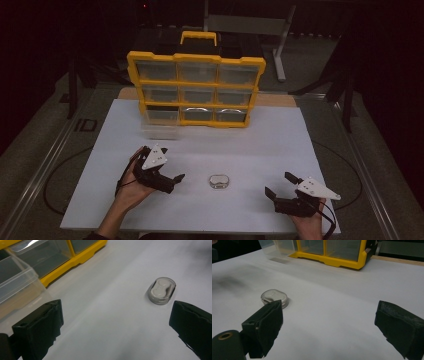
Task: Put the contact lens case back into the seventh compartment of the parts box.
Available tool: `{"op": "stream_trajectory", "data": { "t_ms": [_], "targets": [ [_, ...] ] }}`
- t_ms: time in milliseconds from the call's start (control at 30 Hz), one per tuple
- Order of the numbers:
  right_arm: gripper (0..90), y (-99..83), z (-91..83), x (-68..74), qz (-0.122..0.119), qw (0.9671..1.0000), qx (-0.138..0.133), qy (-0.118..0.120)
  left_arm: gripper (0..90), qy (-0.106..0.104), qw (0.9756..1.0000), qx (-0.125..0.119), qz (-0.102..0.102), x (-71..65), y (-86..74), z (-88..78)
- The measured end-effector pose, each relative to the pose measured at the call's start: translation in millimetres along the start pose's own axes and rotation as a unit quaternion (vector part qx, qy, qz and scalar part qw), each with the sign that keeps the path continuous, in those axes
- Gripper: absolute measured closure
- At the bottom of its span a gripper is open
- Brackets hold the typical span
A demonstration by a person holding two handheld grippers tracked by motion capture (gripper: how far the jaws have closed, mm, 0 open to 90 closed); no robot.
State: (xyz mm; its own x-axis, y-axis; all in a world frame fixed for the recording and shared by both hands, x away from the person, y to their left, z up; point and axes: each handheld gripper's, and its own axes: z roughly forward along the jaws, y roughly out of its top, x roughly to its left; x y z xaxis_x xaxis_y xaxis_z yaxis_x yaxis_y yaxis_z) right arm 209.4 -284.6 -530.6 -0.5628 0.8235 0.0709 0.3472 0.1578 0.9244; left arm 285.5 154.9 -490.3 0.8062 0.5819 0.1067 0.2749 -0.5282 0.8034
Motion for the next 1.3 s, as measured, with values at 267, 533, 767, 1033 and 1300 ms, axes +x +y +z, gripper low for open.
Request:
{"op": "stream_trajectory", "data": {
  "t_ms": [267, 533, 767, 1033, 1300],
  "targets": [
    [8.0, 0.0, -0.2, -0.2, 0.001, 1.0, 0.0, 0.001, 0.2, -0.011, 0.9998, 0.01, 0.01, -2.2, 7.3, 9.4],
    [8.0, 0.1, -0.1, -0.2, 0.001, 1.0, 0.001, 0.002, 0.2, -0.022, 0.9993, 0.021, 0.023, -4.8, 15.5, 19.5],
    [8.0, 0.1, 0.2, -0.1, 0.001, 1.0, 0.001, 0.002, 0.2, -0.031, 0.9985, 0.034, 0.031, -7.9, 19.9, 29.3],
    [8.0, 0.0, 0.3, -0.5, 0.002, 1.0, 0.001, 0.001, 0.2, -0.041, 0.9979, 0.038, 0.032, -8.9, 24.4, 38.2],
    [8.0, 0.0, 0.2, -0.8, 0.002, 1.0, 0.002, 0.001, 0.2, -0.048, 0.9972, 0.044, 0.035, -10.9, 27.1, 45.7]
  ]
}}
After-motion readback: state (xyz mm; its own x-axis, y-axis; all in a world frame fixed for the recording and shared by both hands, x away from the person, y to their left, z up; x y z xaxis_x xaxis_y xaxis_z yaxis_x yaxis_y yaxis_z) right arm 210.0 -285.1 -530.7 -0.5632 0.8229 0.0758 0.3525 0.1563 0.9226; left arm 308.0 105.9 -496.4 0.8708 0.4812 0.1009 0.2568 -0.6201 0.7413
